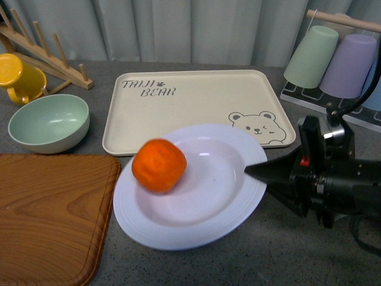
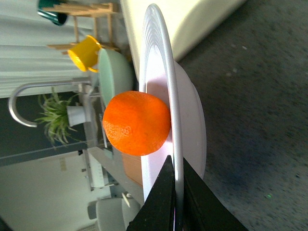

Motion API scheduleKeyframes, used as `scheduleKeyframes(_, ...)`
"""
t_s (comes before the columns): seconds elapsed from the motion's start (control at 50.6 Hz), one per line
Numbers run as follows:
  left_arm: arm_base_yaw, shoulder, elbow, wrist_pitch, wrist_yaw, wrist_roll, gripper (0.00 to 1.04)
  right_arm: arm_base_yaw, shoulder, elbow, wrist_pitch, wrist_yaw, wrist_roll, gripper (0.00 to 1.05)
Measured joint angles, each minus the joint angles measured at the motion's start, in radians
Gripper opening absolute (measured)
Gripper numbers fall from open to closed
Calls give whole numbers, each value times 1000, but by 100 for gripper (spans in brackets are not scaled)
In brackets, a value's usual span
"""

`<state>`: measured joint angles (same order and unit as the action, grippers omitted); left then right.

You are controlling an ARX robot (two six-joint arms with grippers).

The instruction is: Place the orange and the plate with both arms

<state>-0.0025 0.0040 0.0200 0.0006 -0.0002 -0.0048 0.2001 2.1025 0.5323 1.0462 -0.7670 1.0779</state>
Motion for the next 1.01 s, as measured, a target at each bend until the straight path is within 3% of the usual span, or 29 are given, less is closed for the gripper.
scheduleKeyframes(0.296, 0, 0, 0, 0, 0, 0, 98, -11, 23, 124, 89, -9, 90, 1)
scheduleKeyframes(0.553, 0, 0, 0, 0, 0, 0, 98, -1, 208, 386, 90, 7, 147, 1)
scheduleKeyframes(1.008, 0, 0, 0, 0, 0, 0, 98, 69, 467, 816, -194, 55, 123, 1)
